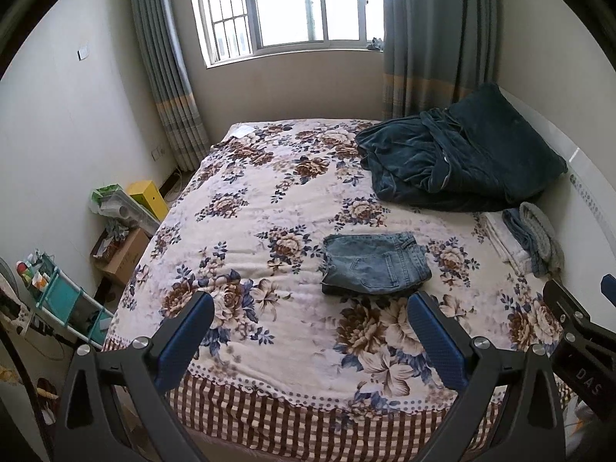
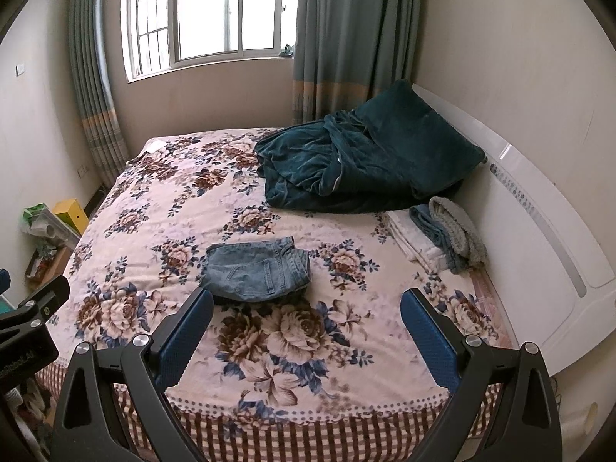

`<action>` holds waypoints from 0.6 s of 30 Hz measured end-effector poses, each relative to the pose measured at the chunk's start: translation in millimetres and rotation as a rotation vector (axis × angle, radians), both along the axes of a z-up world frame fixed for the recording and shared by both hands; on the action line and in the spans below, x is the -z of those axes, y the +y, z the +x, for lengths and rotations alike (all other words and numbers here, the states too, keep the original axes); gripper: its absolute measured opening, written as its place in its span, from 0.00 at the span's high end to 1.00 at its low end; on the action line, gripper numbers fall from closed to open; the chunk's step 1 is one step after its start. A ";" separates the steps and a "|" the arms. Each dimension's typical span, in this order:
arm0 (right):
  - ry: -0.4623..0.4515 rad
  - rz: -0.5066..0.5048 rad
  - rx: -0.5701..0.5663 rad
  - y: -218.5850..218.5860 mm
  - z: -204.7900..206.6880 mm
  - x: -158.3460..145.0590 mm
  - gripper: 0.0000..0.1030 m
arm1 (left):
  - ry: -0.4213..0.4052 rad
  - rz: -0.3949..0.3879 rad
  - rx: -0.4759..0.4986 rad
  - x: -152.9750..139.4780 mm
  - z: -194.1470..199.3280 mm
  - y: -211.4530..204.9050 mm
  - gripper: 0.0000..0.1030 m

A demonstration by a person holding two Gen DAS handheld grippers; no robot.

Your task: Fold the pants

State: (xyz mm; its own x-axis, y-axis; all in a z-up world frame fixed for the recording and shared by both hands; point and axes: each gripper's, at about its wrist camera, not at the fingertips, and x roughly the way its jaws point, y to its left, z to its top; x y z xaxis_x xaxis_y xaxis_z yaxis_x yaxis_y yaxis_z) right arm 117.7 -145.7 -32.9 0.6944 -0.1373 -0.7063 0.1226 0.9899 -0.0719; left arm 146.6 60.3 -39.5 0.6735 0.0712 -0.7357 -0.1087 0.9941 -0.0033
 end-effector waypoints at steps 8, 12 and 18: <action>0.000 0.004 -0.001 1.9 -1.1 -0.2 0.03 | -0.008 0.004 0.005 -2.2 2.9 4.9 0.00; 0.001 0.001 -0.001 1.1 -0.7 -0.8 0.03 | -0.011 0.006 0.009 -3.6 4.6 5.5 0.00; 0.000 0.003 0.001 1.4 -1.4 -1.0 0.03 | -0.011 0.005 0.011 -3.3 4.9 6.2 0.00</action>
